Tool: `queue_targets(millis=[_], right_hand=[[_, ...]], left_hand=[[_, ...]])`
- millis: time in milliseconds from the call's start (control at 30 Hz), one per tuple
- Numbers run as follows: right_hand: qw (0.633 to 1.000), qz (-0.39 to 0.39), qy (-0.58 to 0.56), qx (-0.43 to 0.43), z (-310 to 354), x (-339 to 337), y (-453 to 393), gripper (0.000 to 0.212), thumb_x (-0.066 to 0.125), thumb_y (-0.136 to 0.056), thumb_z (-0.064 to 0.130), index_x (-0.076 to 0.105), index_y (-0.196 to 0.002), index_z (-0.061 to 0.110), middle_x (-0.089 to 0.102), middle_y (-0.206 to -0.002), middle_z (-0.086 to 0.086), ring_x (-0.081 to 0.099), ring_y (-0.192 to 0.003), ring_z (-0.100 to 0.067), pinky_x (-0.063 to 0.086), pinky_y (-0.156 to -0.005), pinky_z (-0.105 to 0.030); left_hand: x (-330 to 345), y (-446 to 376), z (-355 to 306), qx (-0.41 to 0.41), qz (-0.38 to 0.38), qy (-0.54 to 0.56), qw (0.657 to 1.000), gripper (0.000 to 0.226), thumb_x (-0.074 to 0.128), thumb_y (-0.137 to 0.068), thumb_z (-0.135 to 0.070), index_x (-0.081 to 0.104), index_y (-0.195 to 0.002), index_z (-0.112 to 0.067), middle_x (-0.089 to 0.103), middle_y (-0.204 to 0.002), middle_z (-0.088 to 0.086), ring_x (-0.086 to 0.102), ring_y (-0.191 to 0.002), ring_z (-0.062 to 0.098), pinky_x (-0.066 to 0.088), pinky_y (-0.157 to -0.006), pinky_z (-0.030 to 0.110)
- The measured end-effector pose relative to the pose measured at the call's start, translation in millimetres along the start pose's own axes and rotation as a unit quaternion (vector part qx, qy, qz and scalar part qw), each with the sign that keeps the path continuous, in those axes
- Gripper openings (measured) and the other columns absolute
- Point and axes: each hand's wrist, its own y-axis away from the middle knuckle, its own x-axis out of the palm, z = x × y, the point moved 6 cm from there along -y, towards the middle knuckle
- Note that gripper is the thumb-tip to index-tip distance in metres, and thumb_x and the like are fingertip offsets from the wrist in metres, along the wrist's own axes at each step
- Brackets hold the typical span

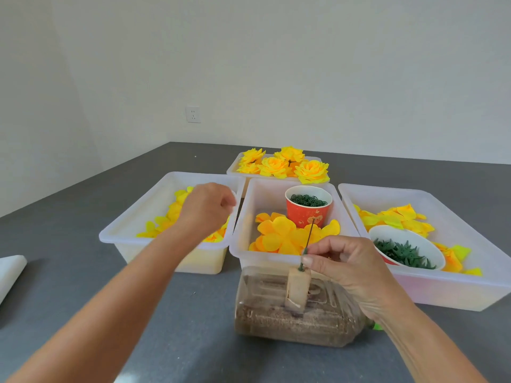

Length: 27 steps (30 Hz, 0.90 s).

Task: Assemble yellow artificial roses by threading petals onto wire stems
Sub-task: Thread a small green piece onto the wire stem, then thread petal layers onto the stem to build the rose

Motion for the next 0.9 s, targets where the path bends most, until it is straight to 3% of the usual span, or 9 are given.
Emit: queue_targets(millis=[100, 233, 300, 433, 533, 667, 733, 800, 900], right_hand=[[1.000, 0.003, -0.005, 0.003, 0.1, 0.1, -0.7, 0.019, 0.075, -0.067, -0.004, 0.073, -0.061, 0.014, 0.072, -0.072, -0.005, 0.063, -0.066, -0.010, 0.054, -0.064, -0.019], [1.000, 0.007, -0.005, 0.003, 0.5, 0.2, -1.9, 0.018, 0.075, -0.068, -0.005, 0.072, -0.062, 0.012, 0.071, -0.070, -0.006, 0.062, -0.064, -0.008, 0.052, -0.060, -0.018], [1.000, 0.010, -0.010, 0.000, 1.5, 0.6, -1.3, 0.019, 0.074, -0.068, -0.006, 0.072, -0.063, 0.012, 0.070, -0.065, -0.003, 0.061, -0.060, -0.005, 0.049, -0.057, -0.015], [1.000, 0.011, 0.004, 0.004, 1.8, 0.4, -0.7, 0.018, 0.075, -0.069, -0.003, 0.073, -0.063, 0.014, 0.070, -0.068, -0.002, 0.061, -0.064, -0.006, 0.049, -0.060, -0.017], [1.000, 0.010, 0.006, 0.010, 1.2, 0.1, 0.1, 0.019, 0.076, -0.070, -0.001, 0.074, -0.064, 0.017, 0.071, -0.072, -0.003, 0.062, -0.069, -0.010, 0.052, -0.066, -0.022], [1.000, 0.011, 0.017, 0.008, 1.3, 0.5, 0.4, 0.020, 0.076, -0.070, 0.001, 0.074, -0.064, 0.019, 0.072, -0.073, -0.002, 0.061, -0.071, -0.012, 0.052, -0.069, -0.025], [1.000, 0.009, 0.014, 0.008, 1.0, 0.0, 0.6, 0.021, 0.076, -0.070, 0.000, 0.075, -0.064, 0.021, 0.072, -0.073, -0.001, 0.061, -0.070, -0.010, 0.052, -0.068, -0.023], [1.000, 0.007, 0.010, 0.003, 0.9, -0.1, 0.8, 0.023, 0.076, -0.069, 0.000, 0.075, -0.065, 0.022, 0.072, -0.072, -0.001, 0.062, -0.068, -0.008, 0.052, -0.066, -0.020], [1.000, 0.004, 0.006, -0.001, 0.0, 0.6, 0.9, 0.023, 0.076, -0.069, 0.000, 0.075, -0.065, 0.022, 0.072, -0.072, 0.000, 0.062, -0.067, -0.008, 0.053, -0.066, -0.020]], left_hand=[[14.2, -18.8, 34.5, 0.000, 0.110, -0.201, 0.973, 0.041, 0.051, -0.083, 0.002, 0.063, -0.114, -0.021, 0.055, -0.120, 0.006, 0.051, -0.113, 0.025, 0.045, -0.085, 0.033], [45.1, -20.5, 53.5, 0.047, 0.249, -0.328, 0.910, 0.049, 0.049, -0.088, -0.004, 0.051, -0.130, -0.030, 0.043, -0.129, 0.008, 0.044, -0.121, 0.026, 0.045, -0.089, 0.035], [57.1, -21.2, 56.6, 0.070, 0.270, -0.361, 0.890, 0.047, 0.052, -0.089, -0.008, 0.051, -0.131, -0.030, 0.043, -0.130, 0.008, 0.045, -0.120, 0.025, 0.046, -0.089, 0.033], [64.3, -23.4, 59.9, 0.065, 0.259, -0.350, 0.898, 0.032, 0.055, -0.089, -0.010, 0.063, -0.118, -0.020, 0.054, -0.120, 0.006, 0.053, -0.111, 0.024, 0.049, -0.085, 0.031], [62.6, -25.7, 62.1, 0.059, 0.226, -0.301, 0.925, 0.019, 0.054, -0.089, -0.014, 0.069, -0.100, -0.014, 0.061, -0.110, 0.007, 0.056, -0.103, 0.023, 0.048, -0.082, 0.031], [47.5, -33.2, 61.1, 0.013, 0.139, -0.164, 0.977, 0.024, 0.051, -0.093, -0.020, 0.069, -0.103, -0.007, 0.063, -0.110, 0.010, 0.055, -0.104, 0.026, 0.042, -0.083, 0.030], [34.3, -37.2, 59.1, -0.018, 0.076, -0.085, 0.993, 0.024, 0.051, -0.093, -0.018, 0.067, -0.089, 0.000, 0.064, -0.092, 0.015, 0.058, -0.090, 0.030, 0.043, -0.076, 0.034], [21.1, -36.2, 58.6, -0.073, 0.018, 0.033, 0.997, 0.029, 0.054, -0.090, -0.017, 0.055, -0.066, -0.001, 0.050, -0.063, 0.012, 0.049, -0.063, 0.026, 0.036, -0.060, 0.032], [11.1, -29.8, 55.3, -0.134, -0.016, 0.192, 0.972, 0.025, 0.058, -0.089, -0.016, 0.057, -0.070, 0.000, 0.039, -0.061, 0.009, 0.036, -0.059, 0.020, 0.032, -0.057, 0.028]])
